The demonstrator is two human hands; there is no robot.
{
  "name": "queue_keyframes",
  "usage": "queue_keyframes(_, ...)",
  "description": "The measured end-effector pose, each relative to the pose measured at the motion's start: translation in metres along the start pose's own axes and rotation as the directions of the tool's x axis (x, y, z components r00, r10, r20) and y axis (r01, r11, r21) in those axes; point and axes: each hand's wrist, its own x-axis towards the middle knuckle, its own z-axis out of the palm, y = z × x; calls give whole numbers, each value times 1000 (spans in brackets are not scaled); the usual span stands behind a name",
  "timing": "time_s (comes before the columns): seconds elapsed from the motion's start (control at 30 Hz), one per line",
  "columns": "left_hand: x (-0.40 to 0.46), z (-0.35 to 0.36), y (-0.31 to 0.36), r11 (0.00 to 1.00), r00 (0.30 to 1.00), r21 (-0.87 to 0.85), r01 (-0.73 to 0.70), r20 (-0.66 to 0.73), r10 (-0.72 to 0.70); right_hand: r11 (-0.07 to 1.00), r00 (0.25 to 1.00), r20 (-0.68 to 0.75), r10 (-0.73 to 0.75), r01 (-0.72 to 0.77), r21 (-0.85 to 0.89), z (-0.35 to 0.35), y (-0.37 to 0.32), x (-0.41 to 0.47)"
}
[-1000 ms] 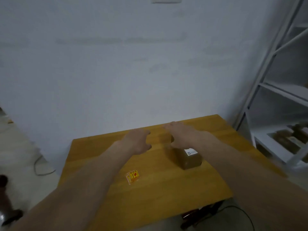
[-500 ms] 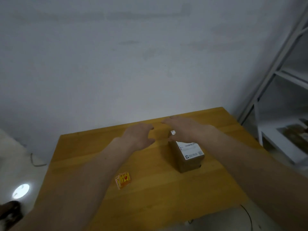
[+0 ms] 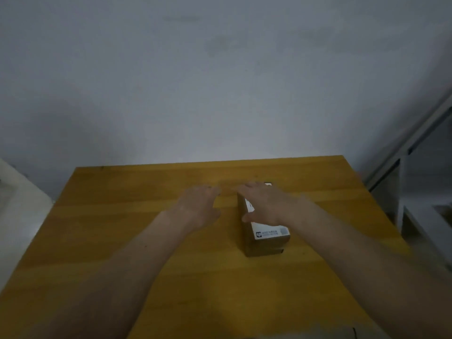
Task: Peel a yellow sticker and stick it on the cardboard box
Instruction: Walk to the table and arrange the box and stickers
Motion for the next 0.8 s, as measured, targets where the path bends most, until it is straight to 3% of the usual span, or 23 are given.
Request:
queue_keyframes(0.13,18,40,11,997,999,-58,42,30,-41,996,996,12,-86,86,-12,37,18,21)
queue_keyframes(0.3,33,104,-8,998,999,-46,52,-2,-52,977,977,-86,-193,183,-113,93,13,53)
queue_keyframes(0.53,36,191,-56,993,980,-58,106,-162,-114,907,928,-187,-322,245,-344,173,-4,93)
queue_keyframes(0.8,-12,250,-45,984,955,-155,90,-267,-129,963,964,-161,-214,180,-202,236,-12,71)
